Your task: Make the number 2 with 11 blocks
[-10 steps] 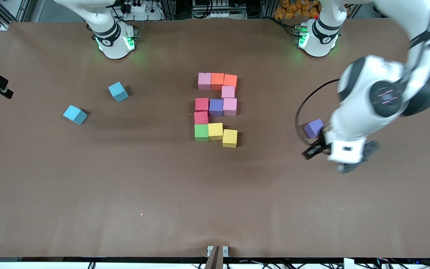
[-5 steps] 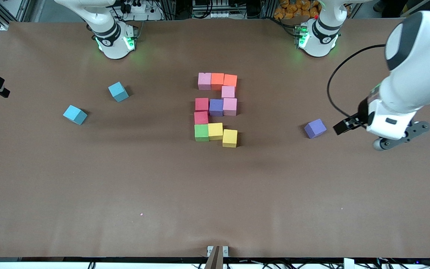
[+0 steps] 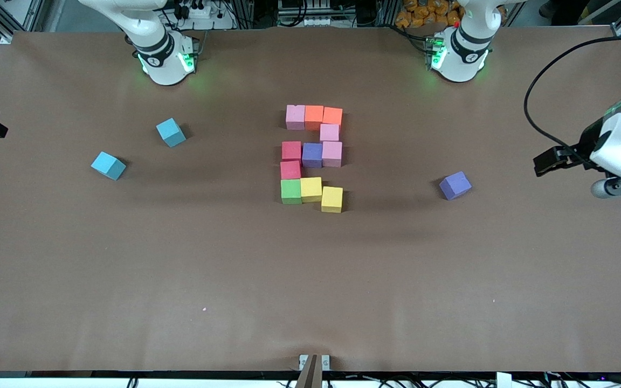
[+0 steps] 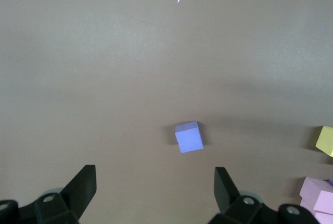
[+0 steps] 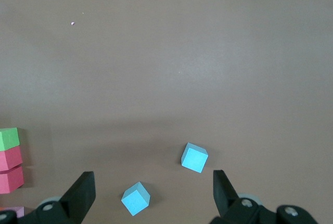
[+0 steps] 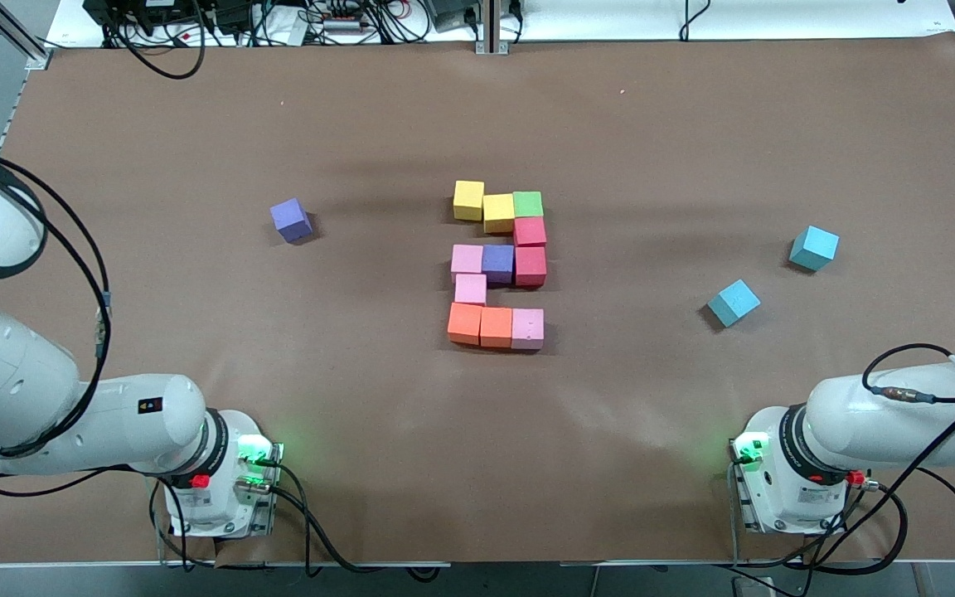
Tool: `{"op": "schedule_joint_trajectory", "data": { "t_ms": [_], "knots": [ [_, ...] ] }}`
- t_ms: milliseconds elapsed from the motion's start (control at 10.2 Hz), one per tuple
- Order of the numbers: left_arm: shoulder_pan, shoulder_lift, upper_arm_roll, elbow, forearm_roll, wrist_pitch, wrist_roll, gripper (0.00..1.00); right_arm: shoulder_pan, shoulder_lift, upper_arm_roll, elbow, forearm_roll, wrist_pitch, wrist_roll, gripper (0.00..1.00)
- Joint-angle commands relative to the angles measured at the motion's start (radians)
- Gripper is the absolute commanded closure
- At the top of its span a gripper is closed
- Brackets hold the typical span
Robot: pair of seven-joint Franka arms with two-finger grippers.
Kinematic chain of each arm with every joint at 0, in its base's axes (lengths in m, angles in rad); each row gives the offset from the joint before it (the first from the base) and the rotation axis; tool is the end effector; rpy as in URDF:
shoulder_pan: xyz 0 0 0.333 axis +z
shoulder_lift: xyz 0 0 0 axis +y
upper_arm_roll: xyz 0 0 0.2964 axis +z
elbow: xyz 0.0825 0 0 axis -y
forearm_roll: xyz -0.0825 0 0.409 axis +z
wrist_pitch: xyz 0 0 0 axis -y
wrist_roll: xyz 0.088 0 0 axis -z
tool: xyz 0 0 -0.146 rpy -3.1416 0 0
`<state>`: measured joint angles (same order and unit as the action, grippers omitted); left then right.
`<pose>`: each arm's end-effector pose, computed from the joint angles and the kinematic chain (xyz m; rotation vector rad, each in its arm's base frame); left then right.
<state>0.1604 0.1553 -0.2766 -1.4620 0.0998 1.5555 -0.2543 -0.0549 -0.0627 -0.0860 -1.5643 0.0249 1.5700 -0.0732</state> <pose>0.6161 -0.0468 0.5288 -3.0666 -0.2132 0.0683 0.5586 -0.0769 0.6049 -3.1151 0.1042 -0.1107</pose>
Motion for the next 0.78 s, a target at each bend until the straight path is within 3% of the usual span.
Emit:
{"op": "schedule_joint_trajectory", "data": {
  "t_ms": [0,685],
  "knots": [
    [0.021,-0.054,-0.010,-0.040,0.014,-0.009,0.021,0.00,-0.014,0.000,0.006,0.026,0.012,-0.018,-0.010,0.00],
    [0.056,-0.082,-0.010,-0.040,-0.009,-0.018,0.038,0.00,-0.011,0.003,0.008,0.032,0.013,-0.010,-0.008,0.00]
  ]
}}
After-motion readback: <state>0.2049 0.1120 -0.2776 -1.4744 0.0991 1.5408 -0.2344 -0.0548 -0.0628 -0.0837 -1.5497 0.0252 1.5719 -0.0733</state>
